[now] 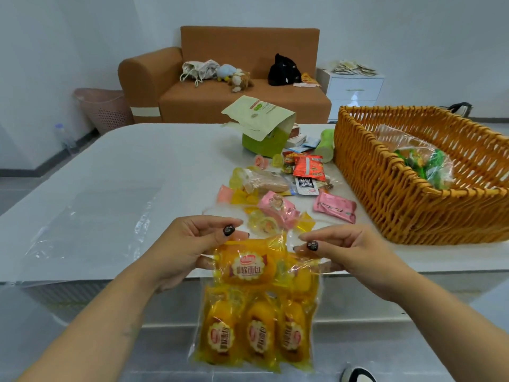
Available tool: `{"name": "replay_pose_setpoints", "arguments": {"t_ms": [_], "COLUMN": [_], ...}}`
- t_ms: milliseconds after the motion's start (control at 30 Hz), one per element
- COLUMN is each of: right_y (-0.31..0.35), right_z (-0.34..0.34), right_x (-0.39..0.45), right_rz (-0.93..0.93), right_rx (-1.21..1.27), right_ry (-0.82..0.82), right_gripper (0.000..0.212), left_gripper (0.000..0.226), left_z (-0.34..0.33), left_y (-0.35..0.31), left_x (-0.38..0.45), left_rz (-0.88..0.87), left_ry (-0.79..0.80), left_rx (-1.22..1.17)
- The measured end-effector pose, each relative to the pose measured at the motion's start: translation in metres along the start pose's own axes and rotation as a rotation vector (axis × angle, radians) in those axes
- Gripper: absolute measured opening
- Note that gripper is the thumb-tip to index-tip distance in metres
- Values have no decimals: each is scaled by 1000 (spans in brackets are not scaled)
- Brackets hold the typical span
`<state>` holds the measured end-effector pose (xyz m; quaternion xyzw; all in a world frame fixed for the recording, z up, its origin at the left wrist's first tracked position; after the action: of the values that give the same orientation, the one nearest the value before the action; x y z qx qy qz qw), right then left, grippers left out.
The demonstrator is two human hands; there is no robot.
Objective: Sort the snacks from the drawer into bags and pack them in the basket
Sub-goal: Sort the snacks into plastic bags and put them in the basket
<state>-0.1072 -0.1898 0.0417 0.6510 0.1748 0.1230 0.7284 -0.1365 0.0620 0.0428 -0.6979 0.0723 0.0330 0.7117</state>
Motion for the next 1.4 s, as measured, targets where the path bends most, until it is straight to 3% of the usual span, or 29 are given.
{"name": "replay_pose_setpoints", "arguments": {"t_ms": [100,267,500,633,700,800,900,1167,1267,1400], "right_y": [5,24,25,30,34,43,44,38,37,33], "right_z": [3,18,34,30,28,22,21,17,18,11], "right_x": [-1,-6,-11,-13,-13,-16,-15,-8,-4,2], "right_rz": [22,93,82,130,172,223,212,156,126,120], "right_rx": [11,34,24,-27,-84,-57,-27,40,66,84], "right_ry": [-13,46,165,145,105,132,159,173,157,113], "right_gripper": [28,20,45,23,39,33,37,34,54,59], "left_gripper": [31,67,37,30,19,9,22,18,25,28], "left_z": [-1,-5,-13,-11,-10,-6,-5,-2,-2,-2], "left_y": [3,1,-3,-2,-3,-3,-3,-3,-5,-5], "left_x": [0,0,-3,-3,-4,-1,0,0,-5,-5], "left_rz": [37,77,43,-4,-49,-78,-82,-90,-45,-30], "left_ry": [40,213,323,359,456,615,788,683,482,366], "left_rx": [-124,-297,-347,-362,-377,-444,-598,-526,-412,-403]}}
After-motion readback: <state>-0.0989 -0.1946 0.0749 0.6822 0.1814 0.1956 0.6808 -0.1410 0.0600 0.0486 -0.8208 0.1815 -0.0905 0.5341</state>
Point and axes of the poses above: each hand's wrist, its own x-axis towards the middle knuckle, its own z-axis out of the back of the hand, y = z × x, the point moved 4 cm from there along x, towards the middle knuckle
